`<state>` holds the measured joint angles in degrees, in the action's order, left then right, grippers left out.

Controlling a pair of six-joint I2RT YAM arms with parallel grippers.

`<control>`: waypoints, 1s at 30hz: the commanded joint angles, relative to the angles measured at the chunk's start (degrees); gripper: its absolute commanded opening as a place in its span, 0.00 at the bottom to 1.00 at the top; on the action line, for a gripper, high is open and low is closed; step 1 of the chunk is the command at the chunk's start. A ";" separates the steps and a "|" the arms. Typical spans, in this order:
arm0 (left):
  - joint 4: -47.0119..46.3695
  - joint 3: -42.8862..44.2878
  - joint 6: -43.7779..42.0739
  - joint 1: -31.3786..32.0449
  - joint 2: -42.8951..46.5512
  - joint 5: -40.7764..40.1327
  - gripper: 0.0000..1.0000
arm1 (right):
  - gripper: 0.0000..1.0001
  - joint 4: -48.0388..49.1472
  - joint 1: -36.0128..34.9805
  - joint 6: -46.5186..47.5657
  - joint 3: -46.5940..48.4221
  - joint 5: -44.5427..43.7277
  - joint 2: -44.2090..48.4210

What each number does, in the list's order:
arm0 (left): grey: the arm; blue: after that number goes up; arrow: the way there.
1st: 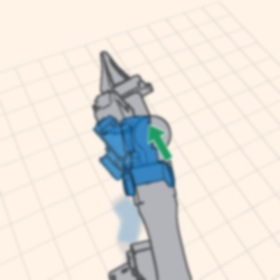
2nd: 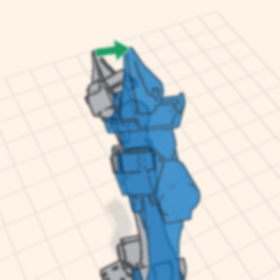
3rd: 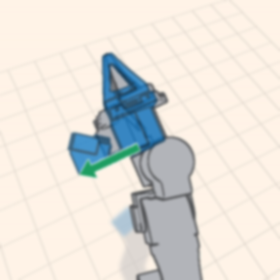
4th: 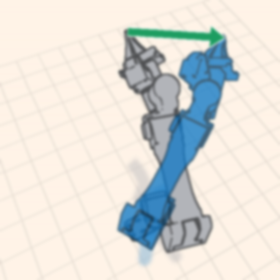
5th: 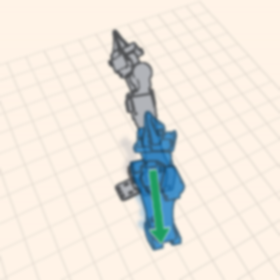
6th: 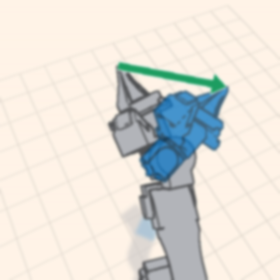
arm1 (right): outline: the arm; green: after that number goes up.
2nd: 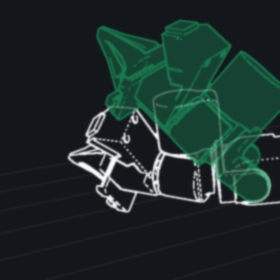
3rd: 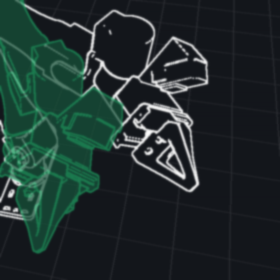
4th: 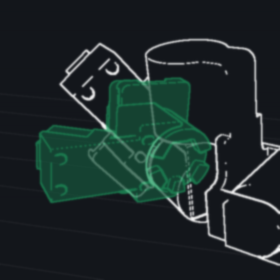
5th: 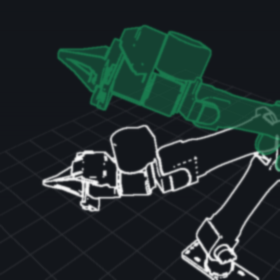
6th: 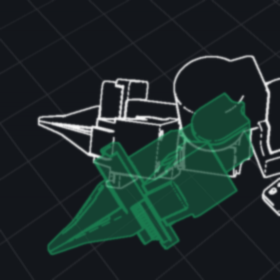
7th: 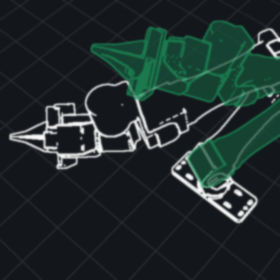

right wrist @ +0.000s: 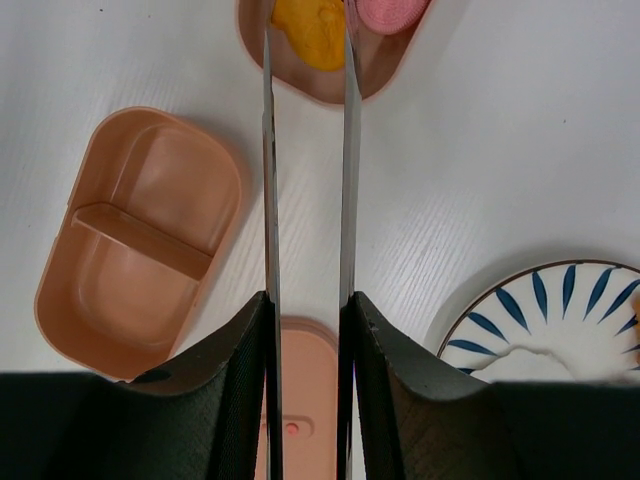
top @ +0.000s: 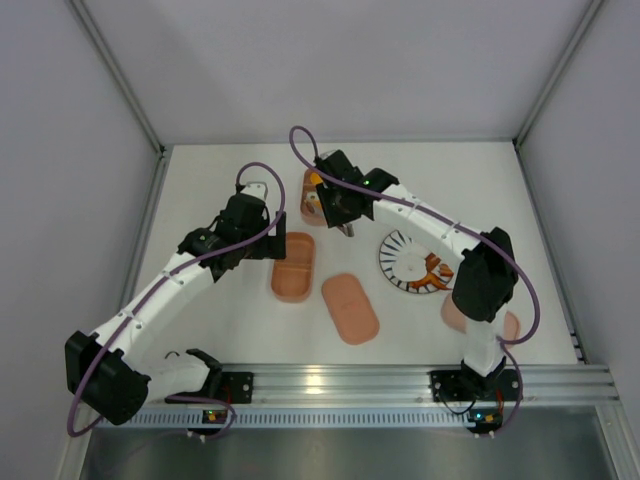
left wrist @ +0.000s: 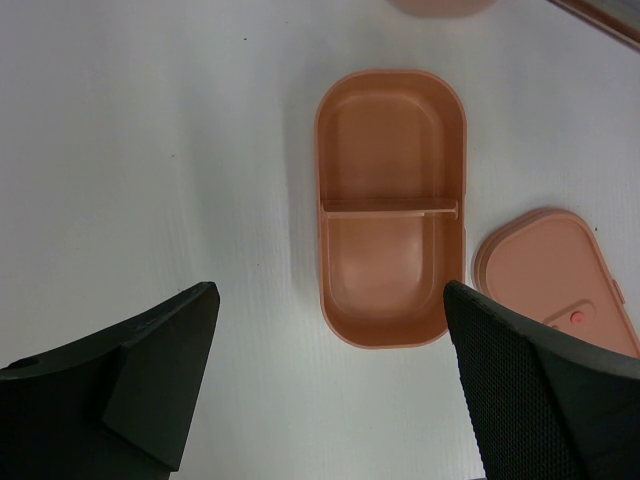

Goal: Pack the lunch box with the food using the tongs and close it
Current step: Place the fake food in the packing box.

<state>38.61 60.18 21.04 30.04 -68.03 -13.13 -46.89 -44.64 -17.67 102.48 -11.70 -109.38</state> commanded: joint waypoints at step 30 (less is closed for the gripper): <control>-1.70 -0.07 -0.03 -0.33 1.23 -0.15 0.99 | 0.46 -0.65 2.54 -2.36 -12.63 -9.56 22.77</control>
<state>38.61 60.18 21.06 30.04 -68.03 -13.08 -46.83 -43.88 -18.26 94.02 -17.15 -97.56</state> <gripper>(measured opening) 0.990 0.461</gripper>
